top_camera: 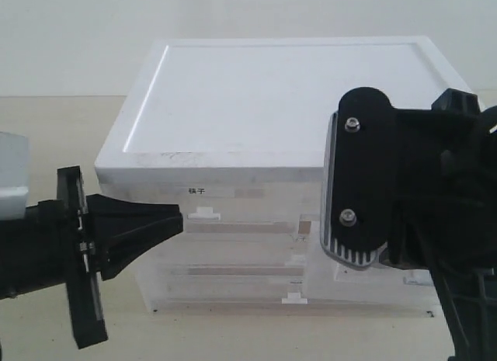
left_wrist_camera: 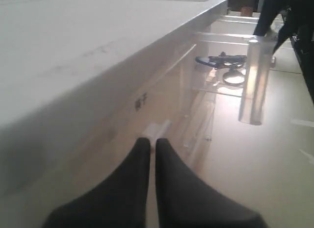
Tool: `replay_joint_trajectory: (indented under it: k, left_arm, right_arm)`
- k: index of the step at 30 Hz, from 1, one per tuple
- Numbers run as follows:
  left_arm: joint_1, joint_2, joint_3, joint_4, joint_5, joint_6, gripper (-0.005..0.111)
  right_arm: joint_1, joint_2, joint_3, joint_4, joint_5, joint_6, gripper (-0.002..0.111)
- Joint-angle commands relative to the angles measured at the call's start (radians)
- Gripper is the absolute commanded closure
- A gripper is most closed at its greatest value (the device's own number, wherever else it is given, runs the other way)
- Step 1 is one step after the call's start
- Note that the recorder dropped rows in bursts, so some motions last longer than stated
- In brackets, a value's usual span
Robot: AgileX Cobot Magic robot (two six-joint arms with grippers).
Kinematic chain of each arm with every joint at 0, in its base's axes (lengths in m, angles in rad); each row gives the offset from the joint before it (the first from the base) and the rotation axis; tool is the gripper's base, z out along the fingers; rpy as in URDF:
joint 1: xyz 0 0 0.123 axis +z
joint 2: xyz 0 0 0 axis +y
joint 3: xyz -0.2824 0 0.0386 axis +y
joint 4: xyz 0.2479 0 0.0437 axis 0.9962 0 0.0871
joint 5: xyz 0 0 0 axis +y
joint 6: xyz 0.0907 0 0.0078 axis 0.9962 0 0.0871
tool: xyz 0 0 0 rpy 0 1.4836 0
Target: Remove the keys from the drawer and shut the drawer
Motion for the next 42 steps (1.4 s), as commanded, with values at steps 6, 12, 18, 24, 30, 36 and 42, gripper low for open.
replay_joint_trajectory:
  k: [6, 12, 18, 24, 30, 36, 42]
  left_arm:
    - [-0.045, 0.16, -0.018, -0.403, -0.018, 0.202, 0.102]
    - [-0.067, 0.181, -0.072, -0.33, -0.018, 0.167, 0.102]
    - [-0.089, 0.185, -0.072, -0.339, -0.018, 0.169, 0.102]
    - [-0.089, 0.185, -0.072, -0.353, -0.018, 0.169, 0.102]
    - [-0.089, 0.185, -0.074, -0.353, -0.018, 0.169, 0.102]
    - [-0.089, 0.185, -0.074, -0.35, -0.018, 0.169, 0.102]
    - [-0.089, 0.185, -0.068, -0.339, -0.018, 0.169, 0.102]
  right_arm:
    - [-0.006, -0.019, -0.006, -0.025, -0.019, 0.012, 0.104]
    - [0.02, -0.019, -0.006, 0.065, 0.028, -0.08, 0.104]
    - [0.041, -0.019, -0.006, 0.088, 0.017, -0.078, 0.104]
    - [0.041, -0.019, -0.006, 0.153, 0.016, -0.096, 0.104]
    - [0.041, -0.019, -0.006, 0.152, -0.034, -0.075, 0.103]
    - [0.041, -0.021, -0.006, 0.1, -0.061, -0.001, 0.047]
    - [0.041, -0.089, -0.11, -0.135, -0.018, 0.245, 0.085]
